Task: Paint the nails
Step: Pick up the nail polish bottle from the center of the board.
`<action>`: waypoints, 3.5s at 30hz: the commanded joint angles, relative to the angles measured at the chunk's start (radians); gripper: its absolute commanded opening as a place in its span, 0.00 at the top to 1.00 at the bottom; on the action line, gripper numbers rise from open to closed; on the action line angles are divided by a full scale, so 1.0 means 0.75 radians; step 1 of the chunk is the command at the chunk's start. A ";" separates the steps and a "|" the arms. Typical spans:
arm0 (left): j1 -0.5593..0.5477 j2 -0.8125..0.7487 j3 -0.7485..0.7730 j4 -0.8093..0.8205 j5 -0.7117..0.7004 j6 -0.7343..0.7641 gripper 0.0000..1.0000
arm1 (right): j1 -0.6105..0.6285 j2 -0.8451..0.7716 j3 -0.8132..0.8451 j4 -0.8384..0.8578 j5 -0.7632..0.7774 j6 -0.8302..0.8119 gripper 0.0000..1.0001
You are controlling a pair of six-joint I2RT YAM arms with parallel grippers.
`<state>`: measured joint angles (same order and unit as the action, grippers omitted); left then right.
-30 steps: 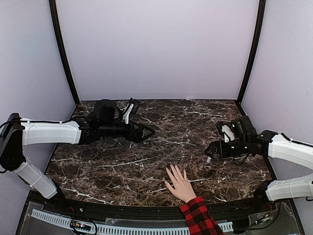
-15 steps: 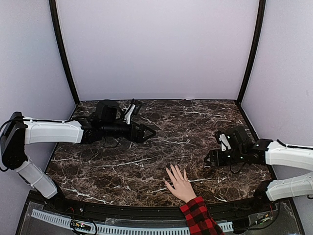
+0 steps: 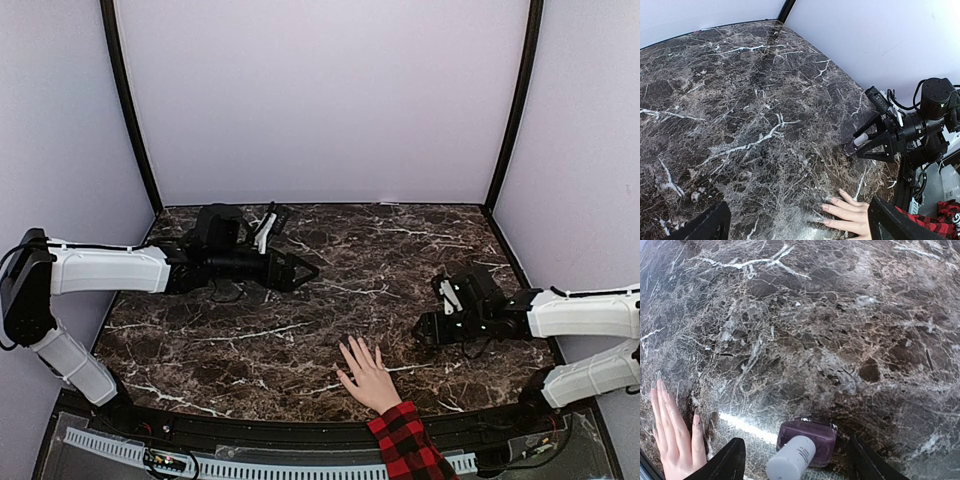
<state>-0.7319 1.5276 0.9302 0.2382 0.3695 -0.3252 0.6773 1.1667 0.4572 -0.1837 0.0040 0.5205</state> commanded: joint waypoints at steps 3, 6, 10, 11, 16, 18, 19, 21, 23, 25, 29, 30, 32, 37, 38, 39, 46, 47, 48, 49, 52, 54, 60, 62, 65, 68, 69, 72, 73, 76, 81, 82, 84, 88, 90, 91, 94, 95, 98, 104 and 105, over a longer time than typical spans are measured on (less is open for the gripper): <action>0.004 -0.024 0.023 0.008 -0.007 0.004 0.01 | 0.023 0.077 0.016 0.152 -0.025 -0.040 0.30; 0.005 -0.028 0.019 0.008 -0.008 0.002 0.01 | 0.025 0.125 0.030 0.195 -0.054 -0.061 0.30; 0.005 -0.033 0.011 0.007 -0.007 0.001 0.01 | 0.035 0.179 0.047 0.256 -0.094 -0.098 0.30; 0.005 -0.033 0.010 0.007 -0.007 0.002 0.01 | 0.036 0.189 0.051 0.282 -0.105 -0.105 0.30; 0.005 -0.033 0.009 0.007 -0.006 0.002 0.01 | 0.044 0.236 0.075 0.345 -0.161 -0.154 0.28; 0.004 -0.031 0.009 0.008 -0.001 0.002 0.01 | 0.047 0.254 0.087 0.374 -0.198 -0.181 0.26; 0.004 -0.031 0.010 0.008 -0.002 0.002 0.01 | 0.048 0.264 0.095 0.385 -0.212 -0.190 0.26; 0.006 -0.030 0.013 0.006 0.001 0.003 0.01 | 0.050 0.275 0.112 0.393 -0.247 -0.217 0.26; 0.004 -0.030 0.015 0.006 0.004 0.002 0.01 | 0.051 0.260 0.120 0.395 -0.267 -0.226 0.25; 0.005 -0.031 0.016 0.006 0.006 0.001 0.01 | 0.050 0.203 0.103 0.390 -0.255 -0.216 0.22; 0.004 -0.029 0.016 0.012 0.019 -0.003 0.01 | 0.052 0.011 0.032 0.310 -0.114 -0.154 0.18; 0.004 -0.028 0.017 0.014 0.022 -0.002 0.01 | 0.051 -0.038 0.004 0.289 -0.068 -0.121 0.17; 0.006 -0.023 0.020 0.018 0.031 -0.002 0.01 | 0.050 -0.139 -0.061 0.266 0.007 -0.052 0.16; 0.004 -0.010 0.036 0.022 0.046 -0.007 0.01 | 0.055 -0.219 -0.153 0.250 0.095 0.060 0.21; 0.006 -0.010 0.036 0.025 0.049 -0.012 0.01 | 0.057 -0.211 -0.153 0.249 0.095 0.068 0.21; 0.005 -0.009 0.036 0.028 0.051 -0.014 0.01 | 0.063 -0.203 -0.155 0.249 0.094 0.076 0.22; 0.005 -0.013 0.032 0.036 0.054 -0.026 0.01 | 0.132 -0.091 -0.154 0.304 0.115 0.080 0.26; 0.005 -0.013 0.032 0.038 0.054 -0.027 0.01 | 0.145 -0.066 -0.149 0.321 0.115 0.078 0.26; 0.005 -0.013 0.030 0.039 0.052 -0.029 0.01 | 0.156 -0.043 -0.145 0.331 0.119 0.076 0.28; 0.005 -0.013 0.030 0.039 0.053 -0.030 0.01 | 0.164 -0.017 -0.138 0.336 0.123 0.075 0.30; 0.005 -0.014 0.030 0.040 0.053 -0.032 0.01 | 0.185 0.050 -0.101 0.315 0.159 0.060 0.38; 0.004 -0.012 0.032 0.041 0.055 -0.029 0.01 | 0.191 0.073 -0.087 0.304 0.177 0.050 0.39; 0.007 -0.007 0.035 0.047 0.056 -0.027 0.01 | 0.197 0.132 -0.048 0.299 0.203 -0.025 0.45; 0.005 -0.002 0.036 0.049 0.058 -0.028 0.01 | 0.197 0.169 -0.023 0.308 0.202 -0.058 0.47; 0.005 0.000 0.039 0.047 0.063 -0.029 0.01 | 0.197 0.244 0.029 0.282 0.200 -0.095 0.53; 0.007 -0.010 0.034 0.040 0.053 -0.024 0.01 | 0.198 0.263 0.039 0.296 0.191 -0.111 0.60; 0.005 -0.015 0.030 0.039 0.048 -0.022 0.01 | 0.199 0.266 0.043 0.302 0.191 -0.122 0.61; 0.007 -0.019 0.025 0.040 0.046 -0.021 0.01 | 0.197 0.281 0.060 0.328 0.174 -0.168 0.65; 0.007 -0.019 0.022 0.041 0.048 -0.021 0.01 | 0.197 0.289 0.066 0.340 0.165 -0.189 0.67; 0.007 -0.015 0.023 0.042 0.049 -0.021 0.01 | 0.198 0.328 0.094 0.345 0.135 -0.245 0.73; 0.006 -0.018 0.021 0.039 0.047 -0.018 0.01 | 0.198 0.337 0.100 0.353 0.123 -0.279 0.69; 0.008 -0.020 0.017 0.038 0.044 -0.018 0.01 | 0.197 0.321 0.085 0.365 0.126 -0.265 0.65; 0.007 -0.023 0.013 0.039 0.043 -0.019 0.01 | 0.198 0.277 0.038 0.402 0.133 -0.237 0.56; 0.006 -0.021 0.009 0.042 0.047 -0.018 0.01 | 0.199 0.211 -0.064 0.498 0.138 -0.169 0.50; 0.007 -0.020 0.008 0.045 0.039 -0.012 0.01 | 0.199 0.191 -0.098 0.522 0.154 -0.140 0.50; 0.007 -0.022 0.006 0.053 0.037 -0.011 0.01 | 0.199 0.182 -0.110 0.534 0.161 -0.131 0.50; 0.007 -0.040 -0.024 0.105 0.037 -0.016 0.01 | 0.199 0.171 -0.159 0.597 0.169 -0.123 0.50; 0.006 -0.045 -0.047 0.147 0.046 -0.020 0.01 | 0.199 0.175 -0.174 0.619 0.170 -0.122 0.50; 0.006 -0.075 -0.090 0.226 0.052 -0.026 0.01 | 0.199 0.206 -0.191 0.650 0.177 -0.119 0.52; 0.007 -0.131 -0.194 0.376 0.050 -0.005 0.01 | 0.200 0.265 -0.217 0.726 0.184 -0.124 0.60; 0.007 -0.137 -0.206 0.389 0.053 0.001 0.01 | 0.202 0.271 -0.219 0.734 0.184 -0.127 0.61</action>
<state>-0.7311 1.4853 0.8116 0.4210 0.4011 -0.3435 0.8185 1.3430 0.3115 0.2970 0.1268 0.4244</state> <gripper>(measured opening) 0.989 0.406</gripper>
